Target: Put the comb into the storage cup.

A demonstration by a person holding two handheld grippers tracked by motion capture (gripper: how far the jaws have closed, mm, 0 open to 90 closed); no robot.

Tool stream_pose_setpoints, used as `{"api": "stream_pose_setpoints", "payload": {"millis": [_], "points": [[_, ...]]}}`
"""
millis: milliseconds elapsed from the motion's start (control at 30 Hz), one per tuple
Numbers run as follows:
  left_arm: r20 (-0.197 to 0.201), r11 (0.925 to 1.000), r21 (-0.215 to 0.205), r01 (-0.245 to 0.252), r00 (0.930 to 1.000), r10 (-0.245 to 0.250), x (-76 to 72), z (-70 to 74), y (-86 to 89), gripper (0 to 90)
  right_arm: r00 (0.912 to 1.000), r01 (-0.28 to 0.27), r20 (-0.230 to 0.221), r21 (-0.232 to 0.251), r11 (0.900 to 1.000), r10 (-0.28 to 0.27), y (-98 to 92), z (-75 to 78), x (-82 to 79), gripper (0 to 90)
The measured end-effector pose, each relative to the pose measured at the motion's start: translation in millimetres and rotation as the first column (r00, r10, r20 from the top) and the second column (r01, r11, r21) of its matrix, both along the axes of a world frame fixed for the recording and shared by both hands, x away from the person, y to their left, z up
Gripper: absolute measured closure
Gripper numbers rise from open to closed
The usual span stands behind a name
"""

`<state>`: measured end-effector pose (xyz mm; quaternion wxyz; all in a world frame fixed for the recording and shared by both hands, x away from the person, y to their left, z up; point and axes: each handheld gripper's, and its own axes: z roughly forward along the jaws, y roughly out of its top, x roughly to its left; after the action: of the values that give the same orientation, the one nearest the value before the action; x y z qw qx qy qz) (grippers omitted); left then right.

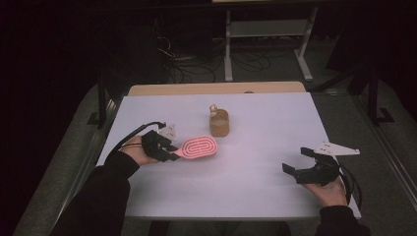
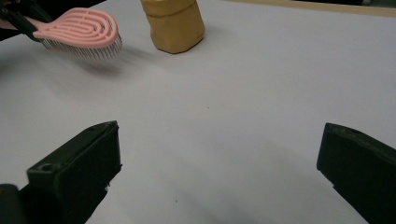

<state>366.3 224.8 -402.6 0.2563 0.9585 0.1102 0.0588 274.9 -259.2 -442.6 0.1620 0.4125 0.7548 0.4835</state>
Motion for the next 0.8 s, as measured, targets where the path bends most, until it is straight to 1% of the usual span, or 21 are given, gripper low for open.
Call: {"api": "stream_pose_setpoints", "payload": {"millis": [167, 233, 367, 433, 500, 600, 700, 800], "points": [[0.007, 1.0, -0.005, 0.0, 1.0, 0.0, -0.5, 9.1, 1.1, 69.4, 1.0, -0.001, -0.002, 0.002, 1.0, 0.001, 0.5, -0.3, 0.4, 0.0], [0.018, 1.0, -0.008, 0.001, 0.9998, -0.001, -0.9, 12.3, 1.2, 69.4, 1.0, -0.001, -0.006, 0.003, 1.0, 0.001, 0.9, -0.6, 0.9, 0.0], [0.036, 0.9999, -0.008, 0.012, 0.9993, -0.012, -2.1, 17.7, -0.8, 69.4, 1.0, -0.007, 0.0, 0.003, 1.0, 0.007, 1.9, 0.7, 2.1, 0.0], [0.039, 0.9997, -0.01, 0.021, 0.999, -0.02, -2.7, 20.4, -2.8, 69.4, 0.9999, -0.012, -0.004, 0.002, 1.0, 0.012, 3.1, 1.7, 2.6, 0.0], [0.043, 0.9994, -0.003, 0.034, 0.9985, -0.033, -3.2, 23.8, -5.2, 69.4, 0.9998, -0.017, -0.006, -0.003, 1.0, 0.017, 4.2, 2.8, 3.2, 0.0], [0.06, 0.999, -0.007, 0.044, 0.9972, -0.044, -5.5, 29.7, -10.0, 69.4, 0.9997, -0.025, -0.008, -0.011, 1.0, 0.025, 6.3, 5.6, 4.4, 0.0], [0.079, 0.9983, -0.02, 0.054, 0.9955, -0.052, -7.5, 35.4, -14.0, 69.4, 0.9993, -0.035, -0.012, -0.017, 0.999, 0.034, 8.5, 10.6, 5.8, 0.0], [0.081, 0.9977, -0.021, 0.065, 0.9947, -0.063, -8.6, 38.9, -16.8, 69.4, 0.9992, -0.039, -0.006, -0.021, 0.999, 0.039, 10.1, 16.6, 6.2, 0.0]]}}
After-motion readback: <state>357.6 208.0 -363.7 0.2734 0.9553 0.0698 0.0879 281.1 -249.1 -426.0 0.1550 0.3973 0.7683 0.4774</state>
